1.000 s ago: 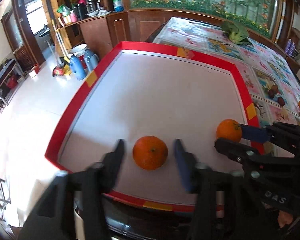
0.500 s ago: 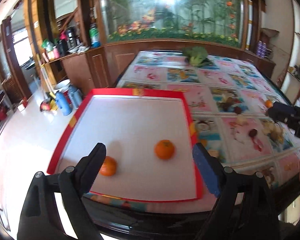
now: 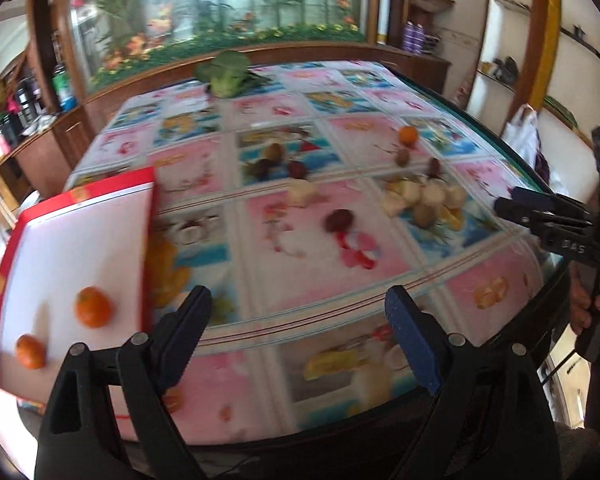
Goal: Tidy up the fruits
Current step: 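Move both open tools back over the food on the table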
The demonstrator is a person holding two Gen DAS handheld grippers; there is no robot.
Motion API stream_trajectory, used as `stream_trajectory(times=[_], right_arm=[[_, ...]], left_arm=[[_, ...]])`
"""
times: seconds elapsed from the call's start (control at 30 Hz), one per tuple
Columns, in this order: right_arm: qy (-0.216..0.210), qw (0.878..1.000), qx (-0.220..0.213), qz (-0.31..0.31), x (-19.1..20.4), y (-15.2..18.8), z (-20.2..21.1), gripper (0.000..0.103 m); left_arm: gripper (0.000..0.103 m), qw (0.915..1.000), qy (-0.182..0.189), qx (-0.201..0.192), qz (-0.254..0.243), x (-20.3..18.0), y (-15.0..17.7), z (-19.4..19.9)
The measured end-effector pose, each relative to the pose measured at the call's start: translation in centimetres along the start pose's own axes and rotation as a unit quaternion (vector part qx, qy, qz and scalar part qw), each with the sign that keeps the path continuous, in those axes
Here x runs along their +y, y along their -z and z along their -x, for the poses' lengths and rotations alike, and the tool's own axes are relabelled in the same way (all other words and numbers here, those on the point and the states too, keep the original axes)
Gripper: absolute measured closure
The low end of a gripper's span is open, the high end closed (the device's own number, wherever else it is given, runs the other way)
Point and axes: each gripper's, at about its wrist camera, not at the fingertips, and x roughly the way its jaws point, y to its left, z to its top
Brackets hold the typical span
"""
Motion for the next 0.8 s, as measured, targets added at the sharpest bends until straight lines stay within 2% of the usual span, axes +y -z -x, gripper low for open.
stream_trajectory(times=[0.1,0.2,0.3,0.4,0.47,0.67,0.73,0.77,0.8], right_arm=[[-0.015,1.000,0.016,-0.004,-0.3,-0.2,-0.9,0.038],[-0.007,1.000,0.015,0.004,-0.1,-0.5,-1.7,0.041],[0.010,0.999,0.039,0.016,0.0,-1.0,-3.2,0.067],[-0.005,0.998,0.065,0.001,-0.5,-1.2,-4.4,0.075],[-0.020,0.998,0.062,-0.013,-1.1,-1.4,-4.4,0.084],[-0.091,0.988,0.050,-0.112,-4.8,-1.4,-4.0,0.085],[-0.112,0.981,0.043,-0.150,-6.4,-1.3,-3.8,0.085],[-0.116,0.979,0.040,-0.161,-6.8,-1.2,-3.8,0.085],[-0.117,0.978,0.038,-0.168,-7.0,-1.2,-3.7,0.085]], left_arm=[[0.015,0.9993,0.019,0.002,-0.031,-2.5,-1.1,-0.9],[0.015,0.9986,0.024,0.009,-0.046,-3.5,-1.7,-1.7],[0.015,0.9978,0.042,0.022,-0.048,-3.7,-2.4,-2.6],[0.015,0.9965,0.058,0.031,-0.052,-4.1,-3.1,-3.6],[0.015,0.9956,0.061,0.037,-0.061,-4.8,-3.5,-4.4],[0.015,0.9908,0.103,0.061,-0.063,-6.6,-4.9,-6.6],[0.019,0.9901,0.104,0.061,-0.073,-7.4,-5.3,-7.2],[0.027,0.9899,0.102,0.066,-0.073,-7.6,-5.4,-7.6],[0.039,0.9894,0.106,0.071,-0.070,-7.8,-5.5,-8.1]])
